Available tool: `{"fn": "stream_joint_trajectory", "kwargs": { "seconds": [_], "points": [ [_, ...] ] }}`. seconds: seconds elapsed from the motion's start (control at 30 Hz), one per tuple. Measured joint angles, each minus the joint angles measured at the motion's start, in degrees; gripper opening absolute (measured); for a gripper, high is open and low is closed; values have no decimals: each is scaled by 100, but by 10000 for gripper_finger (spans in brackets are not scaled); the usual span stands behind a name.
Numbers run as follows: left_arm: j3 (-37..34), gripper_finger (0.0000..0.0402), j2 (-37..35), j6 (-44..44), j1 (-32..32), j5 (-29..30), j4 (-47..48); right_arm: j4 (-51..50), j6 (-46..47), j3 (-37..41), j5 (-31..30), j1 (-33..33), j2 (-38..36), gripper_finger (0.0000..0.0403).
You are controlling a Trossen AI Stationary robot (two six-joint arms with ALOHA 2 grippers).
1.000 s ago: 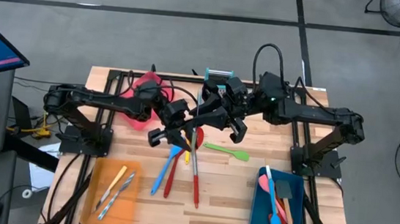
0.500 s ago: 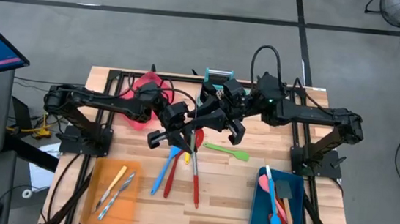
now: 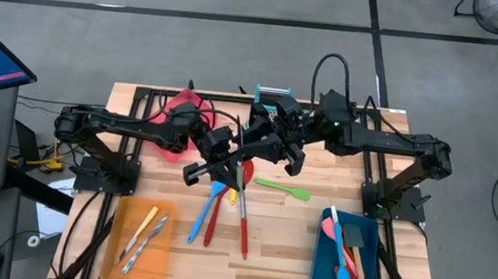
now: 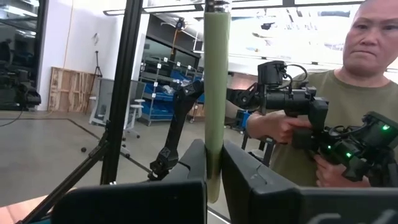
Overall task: Pick & Place Kitchen Items
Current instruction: Put the green table knife into the orange bin
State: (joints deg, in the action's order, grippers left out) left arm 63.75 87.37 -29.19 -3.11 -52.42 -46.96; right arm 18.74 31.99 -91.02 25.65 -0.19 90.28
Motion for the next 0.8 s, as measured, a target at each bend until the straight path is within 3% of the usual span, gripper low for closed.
{"fn": "stream_joint_trajectory", "kwargs": {
  "seconds": [0.3,0.8],
  "points": [
    [1,3,0,-7,0,58,0,101,160,1,130,2,0,242],
    [5,2,-408,-267,-37,8,227,-1117,31,2,398,7,-834,231]
  ]
}}
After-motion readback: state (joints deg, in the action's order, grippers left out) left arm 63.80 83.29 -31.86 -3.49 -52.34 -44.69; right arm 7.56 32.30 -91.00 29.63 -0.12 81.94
